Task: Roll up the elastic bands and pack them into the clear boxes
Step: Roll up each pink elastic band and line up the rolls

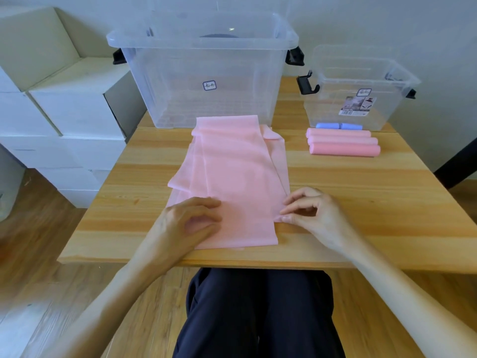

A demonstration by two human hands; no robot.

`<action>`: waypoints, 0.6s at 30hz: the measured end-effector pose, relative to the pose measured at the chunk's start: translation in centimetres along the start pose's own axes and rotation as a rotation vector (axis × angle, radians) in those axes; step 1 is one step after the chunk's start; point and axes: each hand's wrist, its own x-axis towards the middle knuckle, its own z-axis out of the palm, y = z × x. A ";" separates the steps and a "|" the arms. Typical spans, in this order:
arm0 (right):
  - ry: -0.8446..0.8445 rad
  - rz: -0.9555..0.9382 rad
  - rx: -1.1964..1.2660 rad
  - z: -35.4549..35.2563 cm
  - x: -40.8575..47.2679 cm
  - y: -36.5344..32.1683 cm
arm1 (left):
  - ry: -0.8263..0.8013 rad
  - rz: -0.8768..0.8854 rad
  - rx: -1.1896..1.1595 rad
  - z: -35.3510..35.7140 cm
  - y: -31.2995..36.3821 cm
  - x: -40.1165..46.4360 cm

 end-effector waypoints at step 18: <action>0.011 -0.049 0.056 -0.3 0.1 -1.9 | 0.156 0.111 0.126 1.4 1.0 0.3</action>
